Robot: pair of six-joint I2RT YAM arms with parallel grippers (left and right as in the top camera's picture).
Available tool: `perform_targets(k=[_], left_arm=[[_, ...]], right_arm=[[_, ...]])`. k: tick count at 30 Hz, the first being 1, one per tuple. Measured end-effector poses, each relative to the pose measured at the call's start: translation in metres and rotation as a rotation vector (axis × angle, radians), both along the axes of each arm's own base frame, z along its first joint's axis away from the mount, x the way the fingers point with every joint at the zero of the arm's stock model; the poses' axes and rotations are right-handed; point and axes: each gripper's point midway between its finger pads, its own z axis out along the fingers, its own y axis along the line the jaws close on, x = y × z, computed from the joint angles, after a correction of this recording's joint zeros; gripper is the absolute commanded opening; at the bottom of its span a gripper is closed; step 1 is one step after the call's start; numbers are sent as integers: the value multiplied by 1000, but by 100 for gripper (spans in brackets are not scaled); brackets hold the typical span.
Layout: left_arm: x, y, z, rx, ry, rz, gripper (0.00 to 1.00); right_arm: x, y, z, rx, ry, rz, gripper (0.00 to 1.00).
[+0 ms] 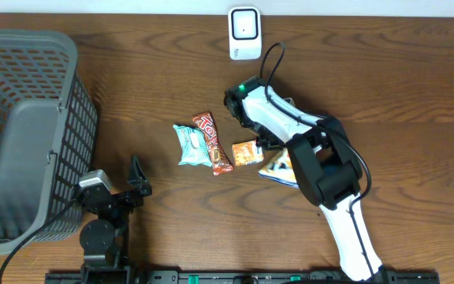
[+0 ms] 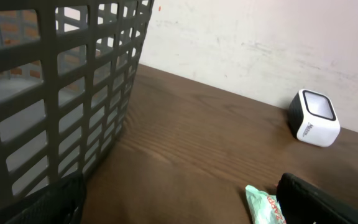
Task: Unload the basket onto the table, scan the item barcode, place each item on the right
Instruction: 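Move the right gripper back to the yellow snack bag, then grasp the yellow snack bag with the right gripper and lift it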
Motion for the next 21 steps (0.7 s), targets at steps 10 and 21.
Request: perform_targets(k=[10, 21], left_arm=[[0, 0, 0, 0, 0, 0, 98], [0, 0, 0, 0, 0, 0, 98]], right_arm=[[3, 15, 4, 79, 107, 19, 1], [10, 99, 82, 726, 317, 283, 1]])
